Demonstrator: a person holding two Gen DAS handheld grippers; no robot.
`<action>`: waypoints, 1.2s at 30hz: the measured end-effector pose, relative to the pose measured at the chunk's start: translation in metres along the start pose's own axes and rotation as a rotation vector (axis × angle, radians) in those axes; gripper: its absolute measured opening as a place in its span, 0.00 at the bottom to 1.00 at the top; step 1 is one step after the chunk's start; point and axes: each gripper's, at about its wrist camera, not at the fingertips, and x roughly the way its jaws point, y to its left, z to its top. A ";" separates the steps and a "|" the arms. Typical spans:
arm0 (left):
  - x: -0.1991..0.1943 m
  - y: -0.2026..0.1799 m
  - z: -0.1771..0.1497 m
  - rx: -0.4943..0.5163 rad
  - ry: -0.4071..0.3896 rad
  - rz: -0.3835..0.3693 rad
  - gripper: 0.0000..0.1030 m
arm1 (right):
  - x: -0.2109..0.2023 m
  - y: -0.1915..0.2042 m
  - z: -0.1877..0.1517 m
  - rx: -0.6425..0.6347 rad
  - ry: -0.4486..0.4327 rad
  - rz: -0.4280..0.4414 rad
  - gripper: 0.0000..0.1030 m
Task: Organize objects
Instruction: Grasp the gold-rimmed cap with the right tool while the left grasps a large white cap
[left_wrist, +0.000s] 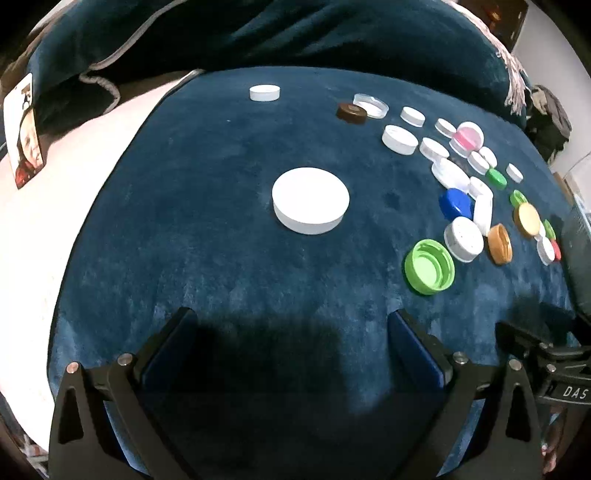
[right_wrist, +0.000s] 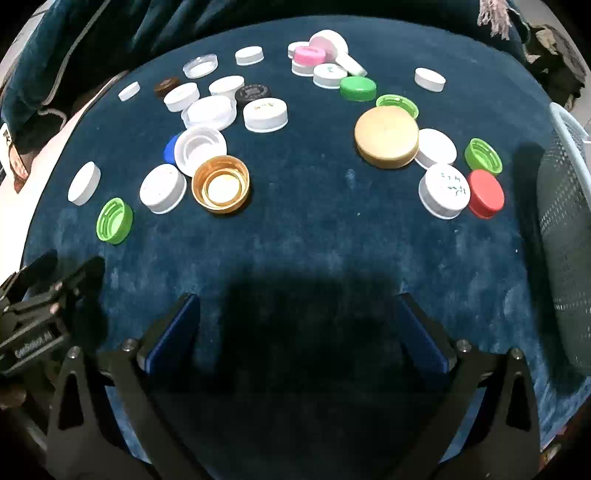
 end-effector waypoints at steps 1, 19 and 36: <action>0.000 -0.001 0.001 0.005 0.002 0.002 1.00 | 0.000 0.001 -0.001 -0.006 -0.003 -0.004 1.00; -0.020 0.025 0.013 -0.077 -0.082 -0.061 0.99 | -0.016 0.026 0.034 -0.098 -0.164 0.073 0.49; 0.005 -0.001 0.048 0.050 -0.075 -0.035 0.41 | -0.027 0.016 0.020 -0.079 -0.184 0.114 0.30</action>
